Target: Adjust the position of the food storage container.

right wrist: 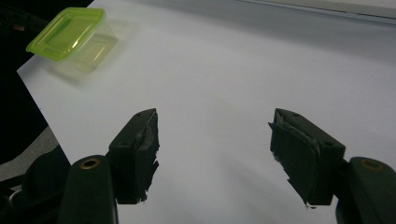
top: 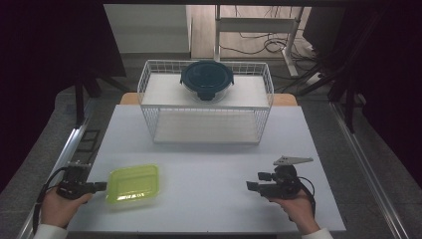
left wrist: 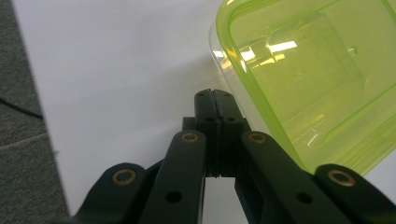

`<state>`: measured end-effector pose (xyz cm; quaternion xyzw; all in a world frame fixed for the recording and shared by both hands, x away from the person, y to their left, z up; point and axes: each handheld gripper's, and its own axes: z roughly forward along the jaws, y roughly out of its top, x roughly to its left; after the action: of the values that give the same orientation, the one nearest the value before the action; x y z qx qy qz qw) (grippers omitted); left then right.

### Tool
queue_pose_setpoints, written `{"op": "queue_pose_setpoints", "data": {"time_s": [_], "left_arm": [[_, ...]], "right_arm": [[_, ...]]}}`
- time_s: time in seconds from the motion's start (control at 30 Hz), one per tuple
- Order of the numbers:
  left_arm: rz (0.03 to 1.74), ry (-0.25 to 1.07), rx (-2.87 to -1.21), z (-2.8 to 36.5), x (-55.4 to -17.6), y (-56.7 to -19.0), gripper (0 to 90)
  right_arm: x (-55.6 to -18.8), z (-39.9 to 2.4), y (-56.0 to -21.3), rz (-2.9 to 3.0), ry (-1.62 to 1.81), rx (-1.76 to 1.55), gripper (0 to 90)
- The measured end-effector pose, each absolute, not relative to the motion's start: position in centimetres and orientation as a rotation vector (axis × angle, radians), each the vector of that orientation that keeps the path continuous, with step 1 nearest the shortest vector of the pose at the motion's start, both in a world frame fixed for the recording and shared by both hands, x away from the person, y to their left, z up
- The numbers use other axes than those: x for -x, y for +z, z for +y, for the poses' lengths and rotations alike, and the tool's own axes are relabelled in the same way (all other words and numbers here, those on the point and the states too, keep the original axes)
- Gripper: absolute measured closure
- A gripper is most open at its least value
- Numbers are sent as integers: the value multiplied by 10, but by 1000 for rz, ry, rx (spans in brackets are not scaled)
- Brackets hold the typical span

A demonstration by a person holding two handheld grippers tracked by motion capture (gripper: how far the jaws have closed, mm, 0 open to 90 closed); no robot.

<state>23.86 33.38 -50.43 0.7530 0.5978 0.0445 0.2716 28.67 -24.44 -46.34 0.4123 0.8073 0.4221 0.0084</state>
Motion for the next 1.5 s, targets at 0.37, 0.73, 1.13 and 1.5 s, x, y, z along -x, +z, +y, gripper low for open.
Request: {"op": "queue_pose_setpoints", "data": {"time_s": [0.37,0.73,1.13,1.5], "left_arm": [[1516,60,-2090,290,-251,-503,900],[1405,5,-2141,237,-272,-499,900],[1289,-67,-2210,182,-286,-497,900],[1210,-106,-2268,142,-290,-502,900]], "right_arm": [[-287,-244,-463,2522,1323,-1287,321],[-286,-246,-461,2517,1329,-1289,321],[-287,-244,-462,2524,1328,-1285,321],[-287,-244,-464,2521,1321,-1292,321]]}}
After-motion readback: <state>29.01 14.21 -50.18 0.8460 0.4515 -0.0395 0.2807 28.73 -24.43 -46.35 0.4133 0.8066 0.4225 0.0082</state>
